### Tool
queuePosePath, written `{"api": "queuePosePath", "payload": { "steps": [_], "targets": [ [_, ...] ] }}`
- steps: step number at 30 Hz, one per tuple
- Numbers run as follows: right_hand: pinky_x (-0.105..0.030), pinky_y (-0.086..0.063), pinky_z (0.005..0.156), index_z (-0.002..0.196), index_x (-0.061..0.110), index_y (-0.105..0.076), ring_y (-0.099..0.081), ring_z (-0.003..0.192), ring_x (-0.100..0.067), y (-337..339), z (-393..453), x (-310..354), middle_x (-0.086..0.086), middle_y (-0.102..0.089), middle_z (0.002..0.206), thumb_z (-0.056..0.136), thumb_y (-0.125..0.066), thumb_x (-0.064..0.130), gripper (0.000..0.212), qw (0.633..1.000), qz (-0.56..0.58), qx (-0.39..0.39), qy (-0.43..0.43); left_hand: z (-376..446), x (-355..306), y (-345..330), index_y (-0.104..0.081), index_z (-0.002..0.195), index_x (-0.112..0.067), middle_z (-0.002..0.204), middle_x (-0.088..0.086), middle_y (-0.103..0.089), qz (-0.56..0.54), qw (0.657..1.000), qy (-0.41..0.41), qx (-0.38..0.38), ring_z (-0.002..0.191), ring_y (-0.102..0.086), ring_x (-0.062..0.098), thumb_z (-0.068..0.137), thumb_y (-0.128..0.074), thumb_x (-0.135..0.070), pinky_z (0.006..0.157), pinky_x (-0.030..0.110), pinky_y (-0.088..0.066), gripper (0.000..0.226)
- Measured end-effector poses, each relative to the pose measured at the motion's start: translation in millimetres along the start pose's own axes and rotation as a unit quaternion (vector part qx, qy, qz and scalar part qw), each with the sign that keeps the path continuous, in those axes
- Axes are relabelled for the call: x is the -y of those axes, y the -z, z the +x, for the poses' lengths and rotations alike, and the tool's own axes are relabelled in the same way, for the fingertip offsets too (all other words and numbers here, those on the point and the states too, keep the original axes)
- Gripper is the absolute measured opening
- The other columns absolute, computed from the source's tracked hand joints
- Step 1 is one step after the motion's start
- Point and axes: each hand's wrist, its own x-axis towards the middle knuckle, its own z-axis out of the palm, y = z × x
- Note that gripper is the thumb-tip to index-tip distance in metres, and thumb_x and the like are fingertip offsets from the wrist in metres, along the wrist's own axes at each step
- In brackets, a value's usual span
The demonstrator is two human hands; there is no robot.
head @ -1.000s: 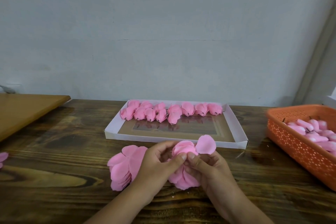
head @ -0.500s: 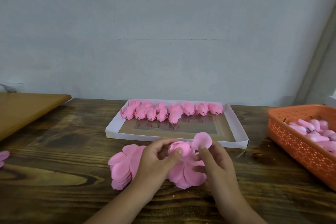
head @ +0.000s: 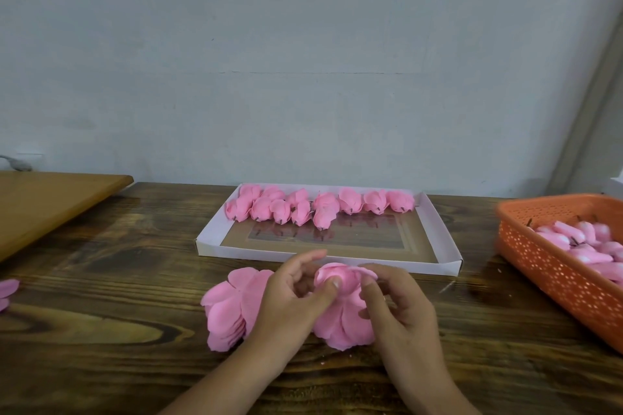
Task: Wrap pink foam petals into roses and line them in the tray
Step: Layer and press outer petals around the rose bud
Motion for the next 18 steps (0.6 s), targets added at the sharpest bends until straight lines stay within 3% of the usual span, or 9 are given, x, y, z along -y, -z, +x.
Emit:
{"api": "queuePosePath", "payload": {
  "steps": [3,7,13,18],
  "targets": [
    [-0.05,-0.059,0.073,0.104,0.042,-0.071,-0.067,0.099,-0.016,-1,0,-1,0.008,-0.07,0.105,0.093,-0.056,0.028,0.024,1.0,-0.011,0.008,0.002,0,0,-1,-0.068,0.113,-0.038,0.103,-0.016,-0.076,-0.002,1.0,-0.001,0.004,0.094,-0.072,0.007,0.084,-0.081,-0.02,0.081,0.028,-0.059,0.037],
    [-0.047,-0.059,0.077,0.106,0.045,-0.071,-0.067,0.101,-0.014,-1,0,0,0.011,-0.07,0.105,0.093,-0.055,0.029,0.026,1.0,-0.019,0.001,0.003,0,0,-2,-0.071,0.109,-0.042,0.105,-0.012,-0.076,-0.001,1.0,-0.011,0.008,0.099,-0.072,0.009,0.067,-0.079,-0.044,0.086,0.034,-0.06,0.043],
    [-0.026,-0.054,0.073,0.107,0.038,-0.074,-0.065,0.099,-0.011,0,-1,4,0.01,-0.069,0.105,0.096,-0.062,0.012,0.031,0.997,-0.066,0.014,0.031,0,1,-3,-0.067,0.107,-0.054,0.103,-0.012,-0.076,0.004,1.0,-0.022,0.01,0.096,-0.072,0.008,0.063,-0.074,-0.053,0.081,0.03,-0.059,0.045],
    [-0.013,-0.048,0.071,0.108,0.038,-0.073,-0.064,0.097,-0.012,-1,-1,10,0.01,-0.068,0.104,0.095,-0.062,0.013,0.03,0.995,-0.083,0.025,0.042,0,0,-4,-0.067,0.105,-0.055,0.101,-0.012,-0.077,0.003,1.0,-0.023,0.005,0.093,-0.072,0.007,0.062,-0.074,-0.052,0.077,0.025,-0.058,0.044]
  ]
}}
